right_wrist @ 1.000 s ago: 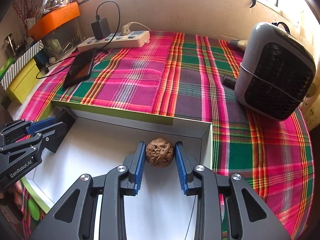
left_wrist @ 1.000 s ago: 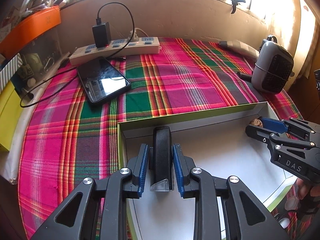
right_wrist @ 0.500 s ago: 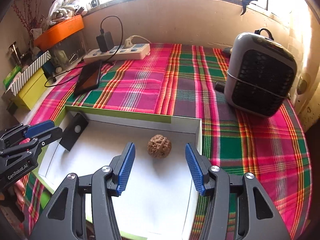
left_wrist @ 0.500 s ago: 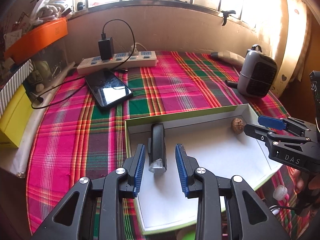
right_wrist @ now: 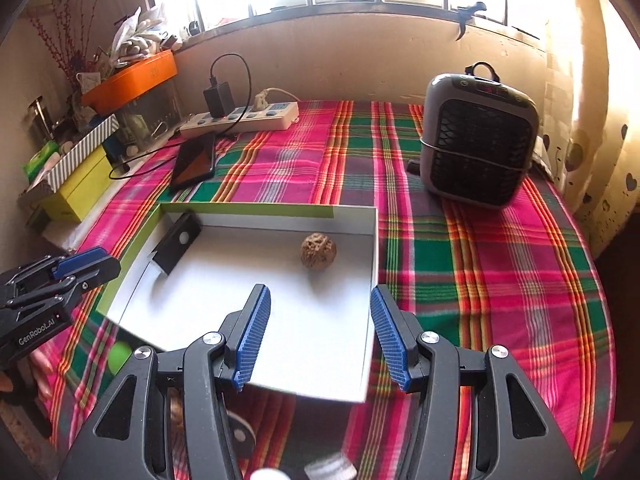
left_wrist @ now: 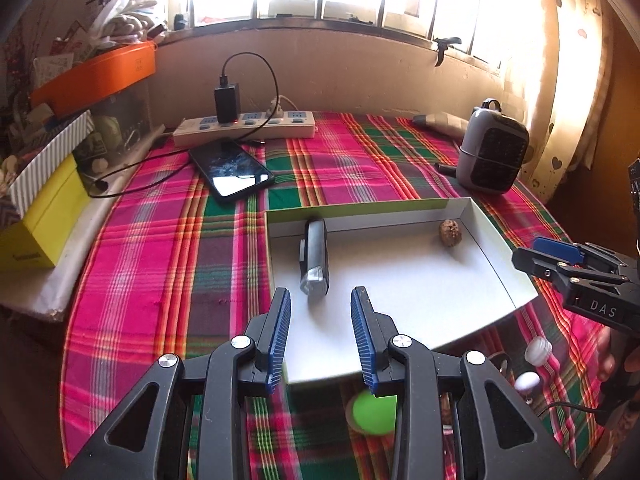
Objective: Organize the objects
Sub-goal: 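Grasp the green-capped holder with the left tool while the right tool grasps the white jar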
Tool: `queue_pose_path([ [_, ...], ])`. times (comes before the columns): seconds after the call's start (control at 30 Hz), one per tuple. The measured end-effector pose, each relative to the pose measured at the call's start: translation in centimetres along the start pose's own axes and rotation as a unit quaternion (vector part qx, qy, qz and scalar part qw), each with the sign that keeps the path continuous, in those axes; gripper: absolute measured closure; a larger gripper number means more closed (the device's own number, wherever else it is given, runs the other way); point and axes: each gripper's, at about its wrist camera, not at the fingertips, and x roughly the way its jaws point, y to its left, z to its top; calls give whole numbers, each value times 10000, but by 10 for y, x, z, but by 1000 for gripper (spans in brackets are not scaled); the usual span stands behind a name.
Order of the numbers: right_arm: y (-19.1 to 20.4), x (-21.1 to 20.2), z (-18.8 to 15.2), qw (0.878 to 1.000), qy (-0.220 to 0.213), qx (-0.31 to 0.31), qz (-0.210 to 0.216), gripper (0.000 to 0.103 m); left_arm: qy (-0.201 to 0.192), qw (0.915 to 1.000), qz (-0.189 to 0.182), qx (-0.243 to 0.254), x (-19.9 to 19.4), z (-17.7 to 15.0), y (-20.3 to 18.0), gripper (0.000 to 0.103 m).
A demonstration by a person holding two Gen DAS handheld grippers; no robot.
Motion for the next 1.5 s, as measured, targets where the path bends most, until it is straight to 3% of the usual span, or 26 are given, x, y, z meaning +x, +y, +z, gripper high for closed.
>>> queue_pose_path([
  [0.37, -12, -35, -52, 9993, -172, 38, -336, 50, -1, 9997, -198, -133, -20, -38, 6, 74],
  [0.67, -10, -42, -79, 9995, -206, 46, -252, 50, 86, 9984, -508, -241, -22, -62, 9, 73],
  [1.07, -12, -34, -92, 9998, -57, 124, -139, 50, 181, 9960, -848, -231, -9, -63, -3, 66],
  [1.5, -8, -17, -93, 9997, 156, -17, -163, 50, 289, 9963, -808, -103, 3, -57, -11, 65],
])
